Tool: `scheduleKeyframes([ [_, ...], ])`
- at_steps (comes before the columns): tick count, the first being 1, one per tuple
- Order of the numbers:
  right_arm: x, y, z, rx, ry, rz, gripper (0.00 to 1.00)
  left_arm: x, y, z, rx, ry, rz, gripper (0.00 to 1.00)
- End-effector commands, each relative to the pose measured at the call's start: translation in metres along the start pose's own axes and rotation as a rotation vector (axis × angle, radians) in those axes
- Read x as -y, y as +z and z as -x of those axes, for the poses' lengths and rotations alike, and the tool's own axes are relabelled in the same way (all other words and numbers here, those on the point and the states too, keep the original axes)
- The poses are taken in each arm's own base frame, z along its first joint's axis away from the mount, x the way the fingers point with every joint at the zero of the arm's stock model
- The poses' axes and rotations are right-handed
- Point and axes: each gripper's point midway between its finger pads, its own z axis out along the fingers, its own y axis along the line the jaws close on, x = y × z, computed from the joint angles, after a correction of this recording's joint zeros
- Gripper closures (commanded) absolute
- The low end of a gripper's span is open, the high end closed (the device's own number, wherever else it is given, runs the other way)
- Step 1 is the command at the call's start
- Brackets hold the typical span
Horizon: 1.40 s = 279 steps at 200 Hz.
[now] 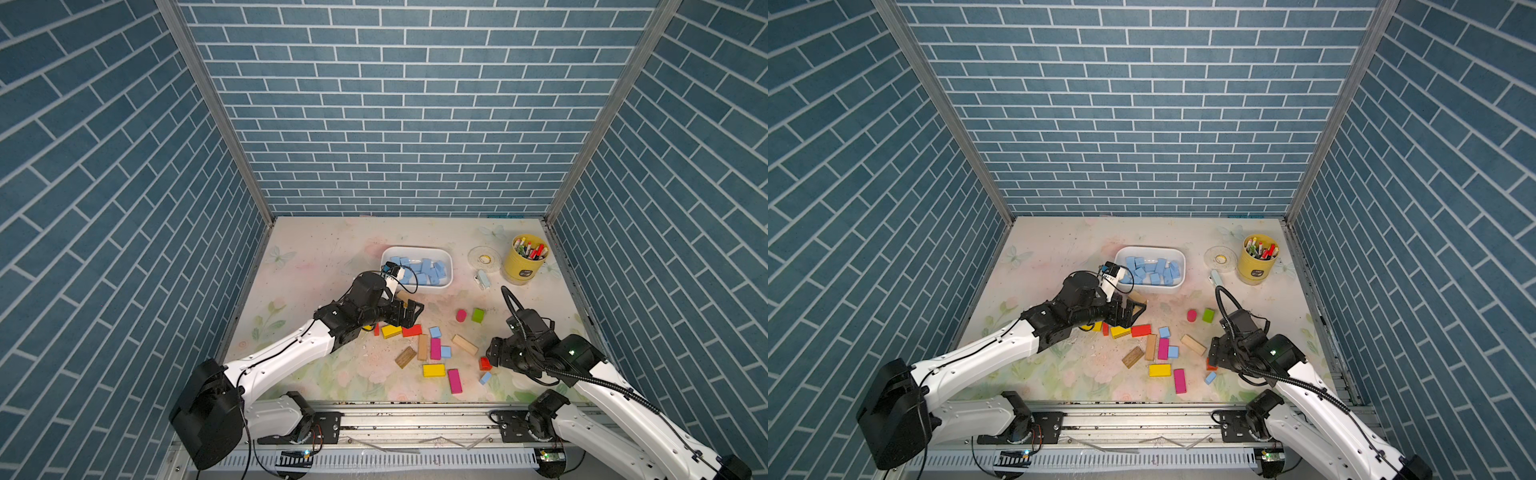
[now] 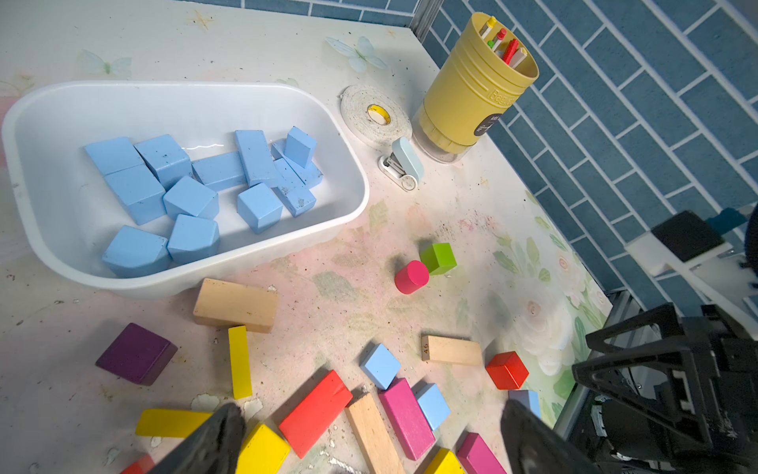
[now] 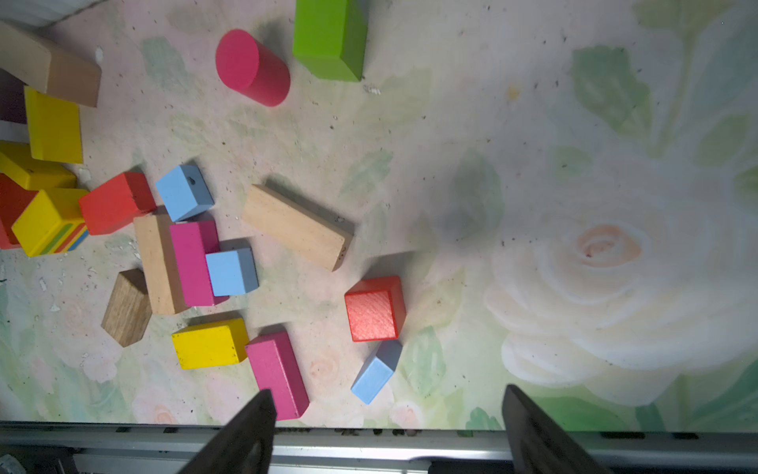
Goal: Pick out the blue building blocks
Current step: Pick up the building block from the center of the board.
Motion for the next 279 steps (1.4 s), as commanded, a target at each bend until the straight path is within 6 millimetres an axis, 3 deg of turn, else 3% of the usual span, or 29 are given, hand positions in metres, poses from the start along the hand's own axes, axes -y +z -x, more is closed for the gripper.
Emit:
scheduleKeyframes([
  [1, 0.01, 0.004, -0.01, -0.001, 0.077, -0.061, 0.16, 0.006, -0.003, 0.012, 0.023, 0.019, -0.018, 0.01],
  [135, 0.0, 0.042, -0.025, 0.029, 0.069, -0.151, 0.41, 0.002, -0.011, 0.005, 0.03, 0.011, -0.003, 0.01],
  [279, -0.004, 0.055, -0.034, 0.03, 0.08, -0.193, 0.52, 0.0, -0.007, 0.001, 0.022, 0.011, -0.004, 0.01],
])
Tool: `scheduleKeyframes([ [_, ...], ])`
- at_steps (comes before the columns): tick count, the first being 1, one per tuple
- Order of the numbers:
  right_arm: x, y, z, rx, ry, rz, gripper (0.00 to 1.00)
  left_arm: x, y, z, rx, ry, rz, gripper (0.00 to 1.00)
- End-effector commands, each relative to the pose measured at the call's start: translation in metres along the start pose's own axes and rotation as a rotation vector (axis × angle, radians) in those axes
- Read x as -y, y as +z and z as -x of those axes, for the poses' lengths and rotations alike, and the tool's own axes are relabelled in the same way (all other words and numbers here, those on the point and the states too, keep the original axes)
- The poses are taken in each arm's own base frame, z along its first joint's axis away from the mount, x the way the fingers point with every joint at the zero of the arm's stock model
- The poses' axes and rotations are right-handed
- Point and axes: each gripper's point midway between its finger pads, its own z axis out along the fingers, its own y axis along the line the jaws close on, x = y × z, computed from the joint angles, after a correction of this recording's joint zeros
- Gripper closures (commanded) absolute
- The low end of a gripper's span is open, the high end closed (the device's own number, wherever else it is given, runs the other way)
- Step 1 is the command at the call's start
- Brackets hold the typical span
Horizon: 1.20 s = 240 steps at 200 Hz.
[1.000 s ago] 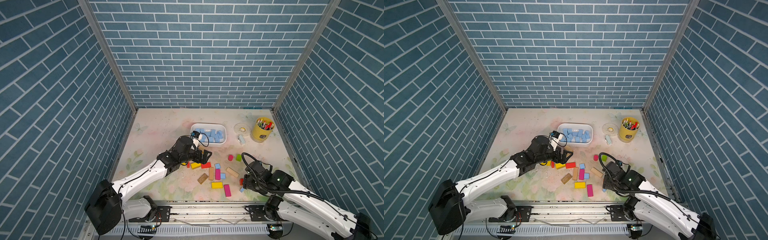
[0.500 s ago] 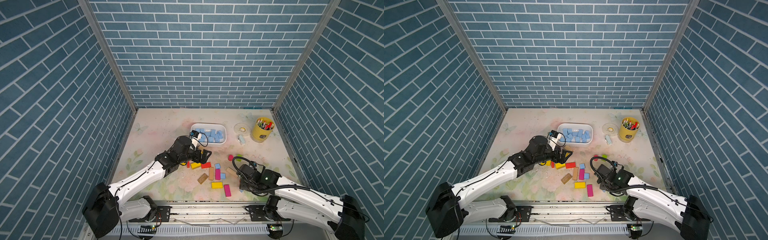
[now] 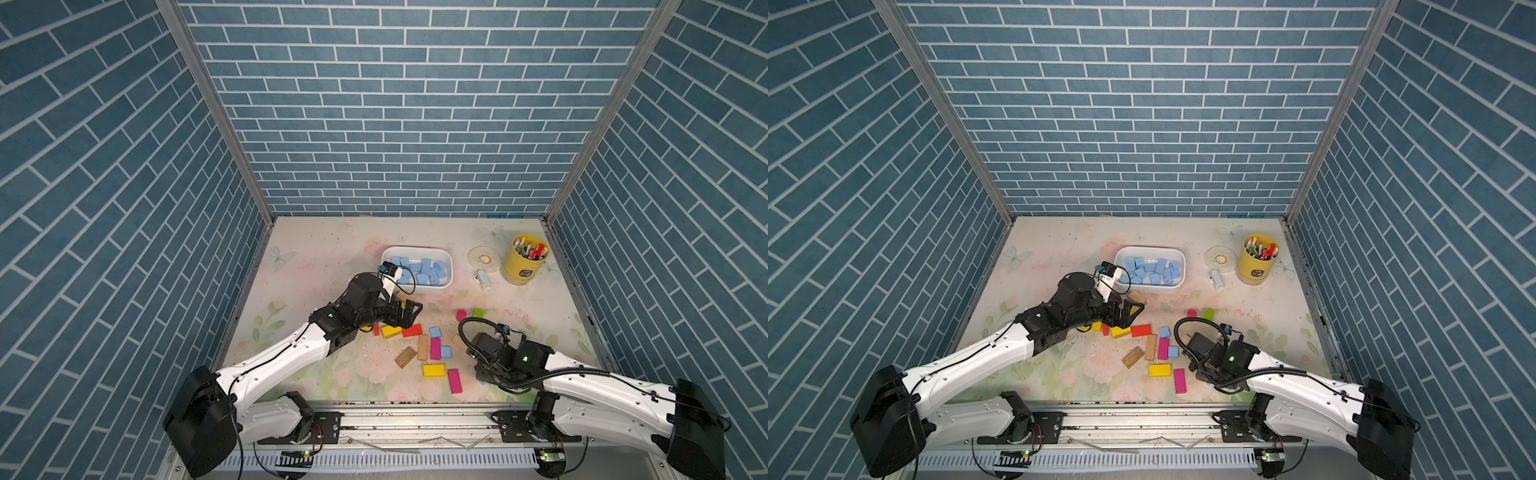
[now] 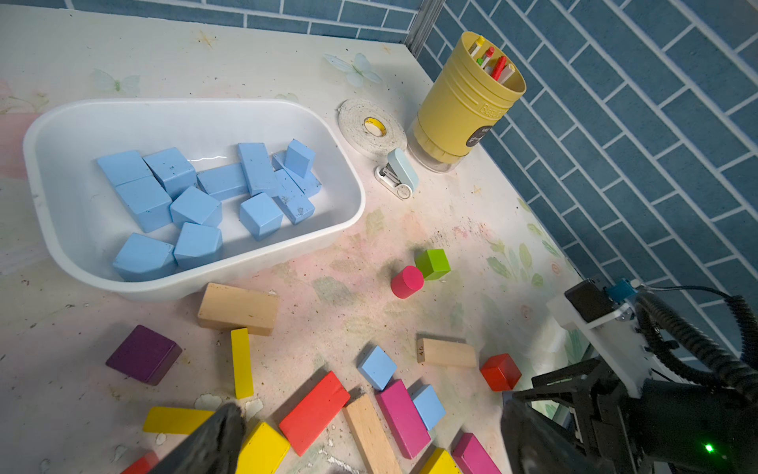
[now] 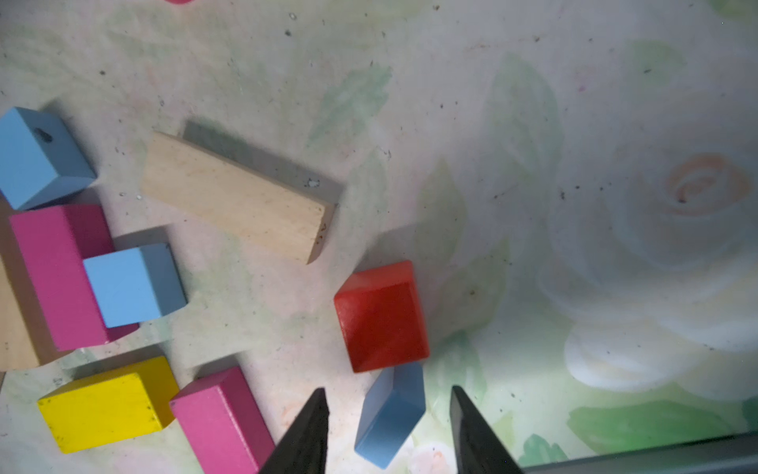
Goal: Pick out the blue building blocks
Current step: Pick up the building block from the center of the board.
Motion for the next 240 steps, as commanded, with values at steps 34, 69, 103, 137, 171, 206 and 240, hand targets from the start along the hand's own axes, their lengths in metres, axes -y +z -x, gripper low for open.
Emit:
scheduleKeyframes([
  [34, 0.006, 0.006, -0.001, 0.017, 0.058, -0.033, 0.54, -0.003, 0.002, -0.004, -0.006, 0.007, 0.007, 0.01],
  [69, 0.009, 0.009, -0.005, 0.011, 0.064, -0.041, 0.56, -0.004, 0.004, -0.003, -0.009, 0.007, 0.009, 0.01],
  [103, 0.013, 0.012, -0.007, 0.009, 0.07, -0.051, 0.58, -0.004, 0.007, -0.003, -0.012, 0.005, 0.008, 0.01],
  [137, 0.013, 0.013, -0.008, 0.008, 0.07, -0.052, 0.6, -0.004, 0.008, -0.004, -0.016, 0.004, 0.01, 0.01],
  [171, 0.012, 0.014, -0.009, 0.003, 0.067, -0.051, 0.64, -0.004, 0.009, -0.003, -0.013, 0.003, 0.008, 0.01],
  [206, 0.01, 0.015, -0.01, 0.0, 0.059, -0.054, 0.67, -0.003, 0.009, -0.003, -0.013, 0.0, 0.004, 0.01],
  [240, 0.006, 0.017, -0.012, -0.009, 0.051, -0.051, 0.72, -0.004, 0.006, -0.002, -0.007, 0.0, 0.009, 0.01],
])
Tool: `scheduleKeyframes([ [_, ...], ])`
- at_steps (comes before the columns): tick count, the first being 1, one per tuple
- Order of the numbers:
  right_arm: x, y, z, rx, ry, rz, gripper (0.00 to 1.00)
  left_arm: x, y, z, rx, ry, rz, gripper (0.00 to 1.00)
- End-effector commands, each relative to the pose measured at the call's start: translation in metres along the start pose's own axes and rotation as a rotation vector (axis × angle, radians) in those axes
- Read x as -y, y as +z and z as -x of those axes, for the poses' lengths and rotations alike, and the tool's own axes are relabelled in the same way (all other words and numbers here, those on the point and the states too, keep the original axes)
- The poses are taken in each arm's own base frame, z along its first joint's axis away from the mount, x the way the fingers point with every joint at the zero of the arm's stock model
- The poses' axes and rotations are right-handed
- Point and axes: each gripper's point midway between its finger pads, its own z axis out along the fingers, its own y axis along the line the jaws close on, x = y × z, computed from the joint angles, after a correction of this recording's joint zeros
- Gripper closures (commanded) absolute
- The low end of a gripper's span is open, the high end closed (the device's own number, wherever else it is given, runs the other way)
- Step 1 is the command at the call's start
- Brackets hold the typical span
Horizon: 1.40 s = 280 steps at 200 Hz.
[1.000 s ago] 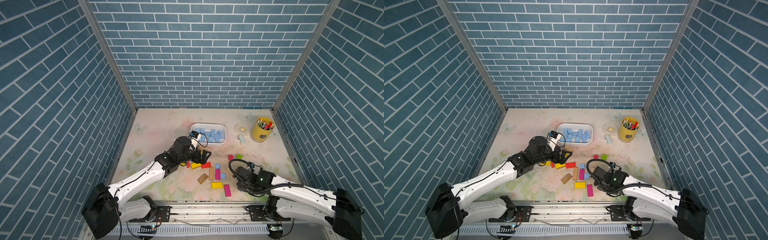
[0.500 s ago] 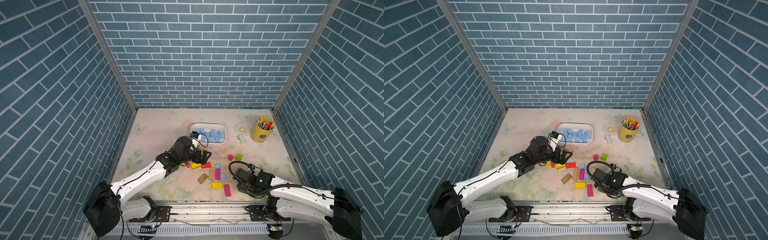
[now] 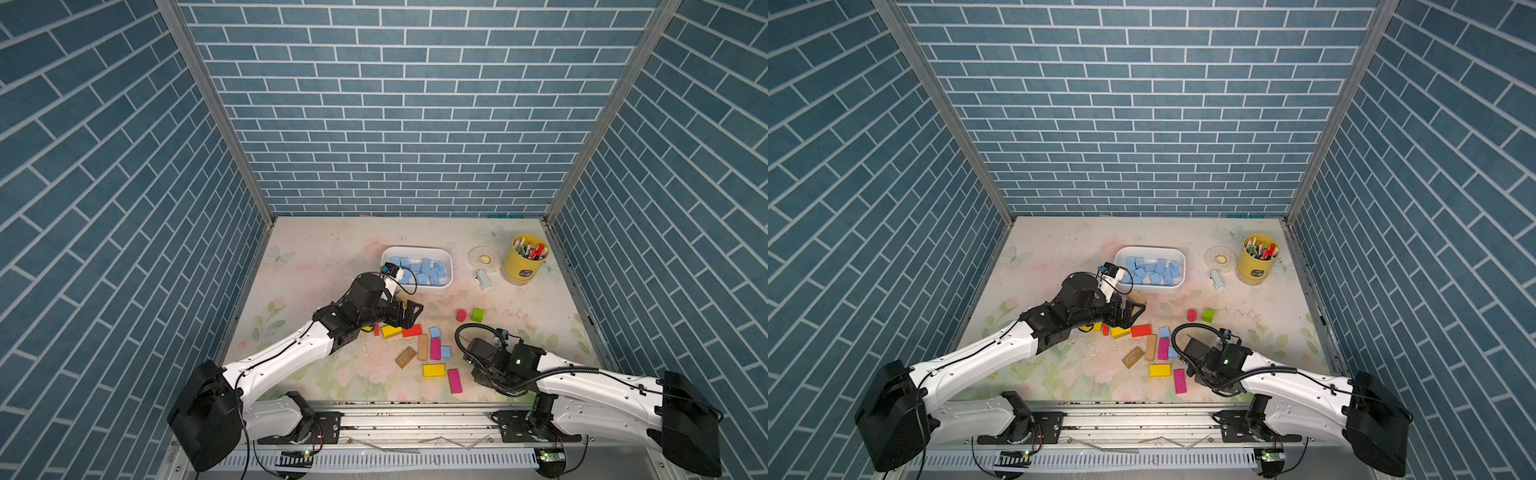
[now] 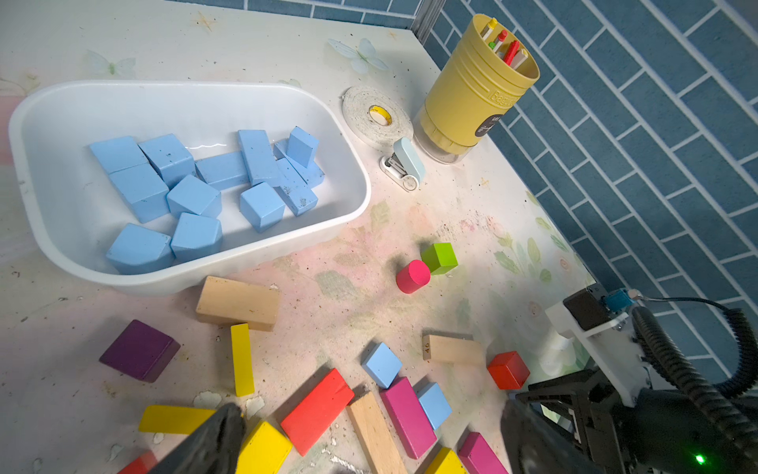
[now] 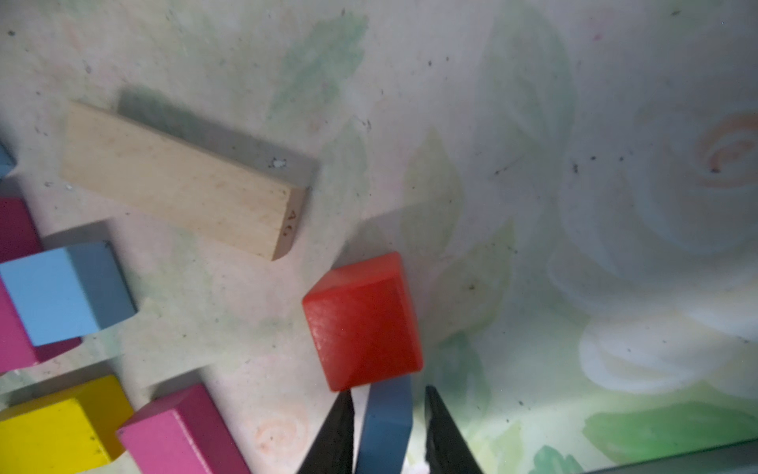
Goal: Pick out the blue building blocks
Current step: Pick up the building block from the center of the board.
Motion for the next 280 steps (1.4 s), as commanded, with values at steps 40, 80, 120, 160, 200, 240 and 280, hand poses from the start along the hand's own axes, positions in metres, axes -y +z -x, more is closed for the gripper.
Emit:
scheduleKeyframes([
  [40, -0.003, 0.004, -0.001, 0.003, 0.024, -0.006, 0.79, 0.0, -0.002, 0.004, 0.017, 0.006, 0.002, 0.01],
  [80, -0.018, -0.01, 0.009, 0.023, -0.046, 0.022, 0.89, -0.003, -0.004, 0.005, 0.026, 0.004, 0.018, 0.01],
  [120, -0.051, -0.044, 0.036, 0.097, -0.147, 0.095, 0.97, -0.011, -0.01, 0.006, 0.056, 0.004, 0.058, 0.01],
  [160, -0.09, -0.074, 0.084, 0.121, -0.249, 0.163, 0.97, -0.021, -0.022, 0.01, 0.086, 0.004, 0.12, 0.01],
  [200, -0.138, -0.093, 0.156, 0.169, -0.351, 0.206, 0.97, -0.03, -0.032, 0.015, 0.125, -0.012, 0.151, 0.01],
  [240, -0.192, -0.079, 0.216, 0.12, -0.413, 0.283, 0.97, -0.034, -0.039, 0.019, 0.139, -0.011, 0.168, 0.01],
  [280, -0.233, -0.042, 0.267, 0.069, -0.412, 0.302, 0.96, -0.036, -0.039, 0.017, 0.133, -0.012, 0.17, 0.01],
])
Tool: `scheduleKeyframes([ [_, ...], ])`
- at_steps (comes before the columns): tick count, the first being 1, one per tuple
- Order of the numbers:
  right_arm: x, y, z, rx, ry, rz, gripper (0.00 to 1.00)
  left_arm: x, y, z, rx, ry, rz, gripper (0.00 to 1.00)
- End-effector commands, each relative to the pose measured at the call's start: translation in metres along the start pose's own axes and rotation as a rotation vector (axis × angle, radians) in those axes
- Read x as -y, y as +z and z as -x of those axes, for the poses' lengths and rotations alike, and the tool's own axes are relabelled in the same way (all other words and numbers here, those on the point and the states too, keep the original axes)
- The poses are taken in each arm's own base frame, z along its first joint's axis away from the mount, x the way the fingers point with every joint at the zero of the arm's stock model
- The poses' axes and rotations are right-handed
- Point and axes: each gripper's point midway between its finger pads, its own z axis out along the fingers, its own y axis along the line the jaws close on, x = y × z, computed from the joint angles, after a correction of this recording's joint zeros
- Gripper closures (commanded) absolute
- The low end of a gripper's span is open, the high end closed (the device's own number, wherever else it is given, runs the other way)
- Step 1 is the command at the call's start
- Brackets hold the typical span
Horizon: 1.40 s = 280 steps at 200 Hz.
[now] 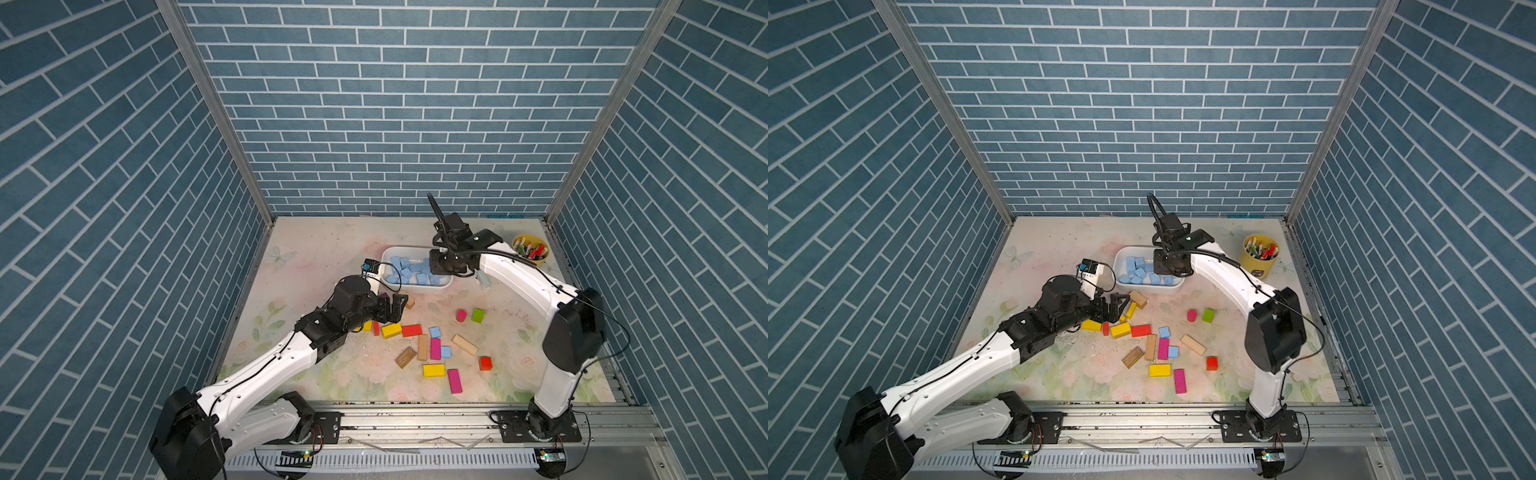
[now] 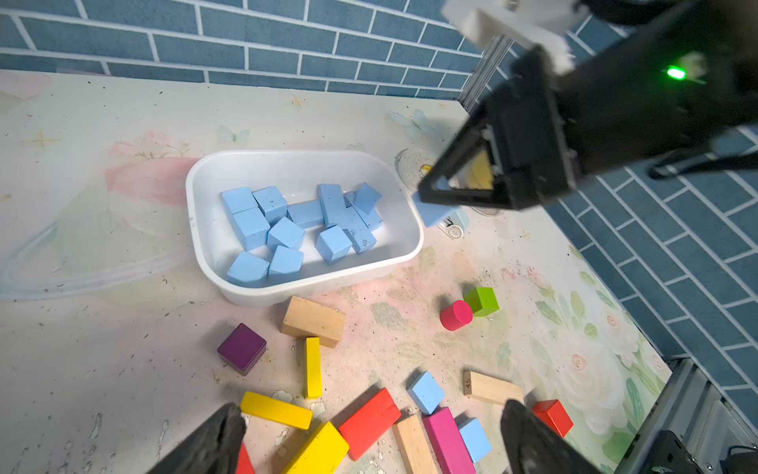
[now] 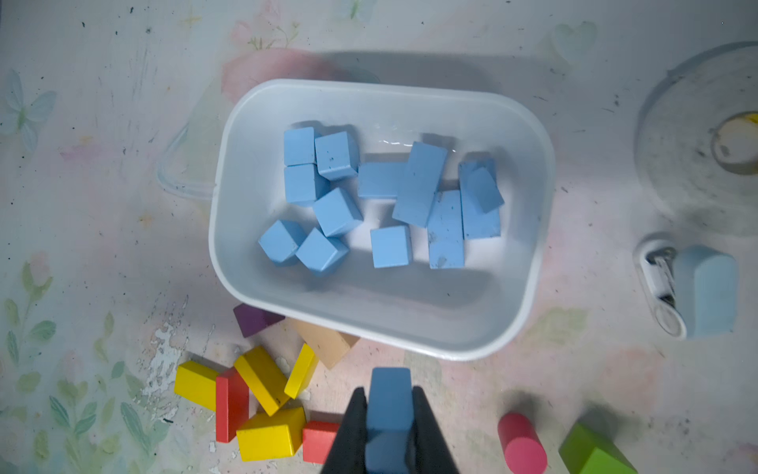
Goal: Pick out the blue building blocks
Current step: Pick up the building block from the center of the board, then place the building block in the storage box, then pick up the building block from the center of the board.
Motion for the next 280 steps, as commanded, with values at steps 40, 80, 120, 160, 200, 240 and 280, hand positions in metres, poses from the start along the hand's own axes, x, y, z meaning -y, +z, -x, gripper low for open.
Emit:
scheduleKeyframes([
  [40, -0.003, 0.073, 0.029, -0.124, -0.045, 0.033, 0.97, -0.009, 0.001, -0.005, -0.012, 0.007, 0.024, 0.01],
  [80, 0.002, 0.108, 0.04, -0.157, -0.049, 0.01, 0.88, -0.008, 0.007, -0.009, -0.03, -0.006, 0.015, 0.01],
  [120, 0.009, 0.125, 0.051, -0.159, 0.002, 0.028, 0.75, -0.006, 0.007, -0.008, -0.04, -0.012, 0.011, 0.01],
  [160, 0.002, 0.118, 0.062, -0.143, 0.024, 0.076, 0.43, -0.008, 0.005, -0.009, -0.035, -0.03, 0.017, 0.01],
  [200, -0.008, 0.084, 0.076, -0.094, 0.012, 0.115, 0.3, -0.005, 0.004, -0.003, -0.031, -0.026, 0.015, 0.01],
  [240, -0.009, 0.053, 0.076, -0.064, -0.005, 0.122, 0.25, -0.003, 0.003, -0.002, -0.02, -0.048, 0.002, 0.01],
  [280, -0.005, -0.003, 0.072, 0.024, -0.027, 0.119, 0.24, -0.003, 0.006, -0.005, -0.031, -0.066, -0.001, 0.01],
])
